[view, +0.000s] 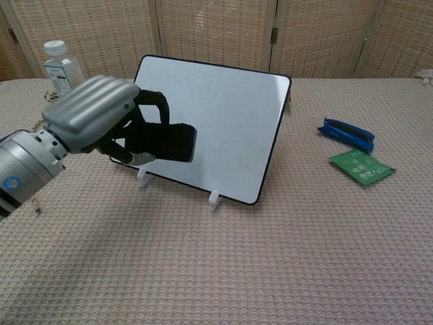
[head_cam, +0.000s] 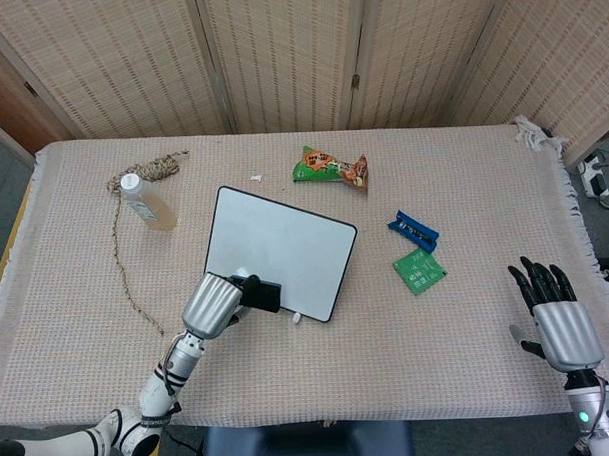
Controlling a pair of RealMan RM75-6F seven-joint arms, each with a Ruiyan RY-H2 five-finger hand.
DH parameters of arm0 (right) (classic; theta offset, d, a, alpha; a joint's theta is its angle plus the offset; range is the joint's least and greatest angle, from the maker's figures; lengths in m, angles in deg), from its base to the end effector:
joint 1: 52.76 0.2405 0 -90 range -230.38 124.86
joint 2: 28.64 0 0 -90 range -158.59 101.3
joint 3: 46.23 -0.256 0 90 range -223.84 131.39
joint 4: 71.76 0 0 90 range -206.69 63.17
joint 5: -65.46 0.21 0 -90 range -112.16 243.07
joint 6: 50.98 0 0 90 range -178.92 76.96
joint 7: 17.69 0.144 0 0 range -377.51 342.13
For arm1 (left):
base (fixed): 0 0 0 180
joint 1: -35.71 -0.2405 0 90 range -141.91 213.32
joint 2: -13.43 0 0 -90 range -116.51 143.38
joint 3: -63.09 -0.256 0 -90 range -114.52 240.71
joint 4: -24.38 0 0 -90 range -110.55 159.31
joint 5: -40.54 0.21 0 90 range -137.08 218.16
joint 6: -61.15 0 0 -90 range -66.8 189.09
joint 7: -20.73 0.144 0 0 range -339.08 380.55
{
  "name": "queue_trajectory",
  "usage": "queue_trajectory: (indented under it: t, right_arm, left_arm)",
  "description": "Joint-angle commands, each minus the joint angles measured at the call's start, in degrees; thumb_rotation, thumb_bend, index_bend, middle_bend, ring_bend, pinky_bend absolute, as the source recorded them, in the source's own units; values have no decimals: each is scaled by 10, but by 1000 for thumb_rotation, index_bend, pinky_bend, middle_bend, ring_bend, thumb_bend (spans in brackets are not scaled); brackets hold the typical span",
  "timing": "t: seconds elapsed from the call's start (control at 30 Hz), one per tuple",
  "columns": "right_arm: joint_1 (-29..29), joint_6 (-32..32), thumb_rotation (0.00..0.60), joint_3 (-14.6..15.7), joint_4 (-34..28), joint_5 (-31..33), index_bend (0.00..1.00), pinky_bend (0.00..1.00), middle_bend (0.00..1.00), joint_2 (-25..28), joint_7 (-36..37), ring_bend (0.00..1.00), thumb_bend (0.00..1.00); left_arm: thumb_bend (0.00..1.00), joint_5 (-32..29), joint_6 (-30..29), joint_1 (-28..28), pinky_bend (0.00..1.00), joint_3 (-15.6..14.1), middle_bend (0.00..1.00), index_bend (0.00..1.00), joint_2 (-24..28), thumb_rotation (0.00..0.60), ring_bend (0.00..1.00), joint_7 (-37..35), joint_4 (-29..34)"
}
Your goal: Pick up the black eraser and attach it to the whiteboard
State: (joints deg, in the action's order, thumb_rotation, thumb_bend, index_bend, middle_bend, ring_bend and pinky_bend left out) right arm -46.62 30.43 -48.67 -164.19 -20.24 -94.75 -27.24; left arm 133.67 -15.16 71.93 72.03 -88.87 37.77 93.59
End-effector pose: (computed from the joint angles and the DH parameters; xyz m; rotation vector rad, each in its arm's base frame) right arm -0.3081 -0.1857 0.1383 1.4819 -0.8412 0.7817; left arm -0.1262 0.3080 -0.0326 -1.7811 -0.4584 -1.2808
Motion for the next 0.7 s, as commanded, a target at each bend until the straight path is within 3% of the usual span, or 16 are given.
queue_trajectory:
  t: [0.03, 0.33, 0.7]
  right_arm:
    - [-1, 5, 600, -3, 3, 1, 0, 0, 0, -1, 3, 0, 319]
    - [1, -4, 600, -10, 0, 17, 0, 0, 0, 11, 26, 0, 319]
    - [5, -15, 600, -16, 2, 34, 0, 0, 0, 17, 39, 0, 319]
  left_arm:
    - [344, 8, -16, 36, 1000, 33, 1000, 633, -53, 600, 921, -6, -62]
    - [345, -7, -7, 92, 1000, 64, 1000, 623, -122, 600, 921, -17, -168]
    - [341, -25, 17, 148, 1000, 71, 1000, 587, -193, 600, 926, -40, -293]
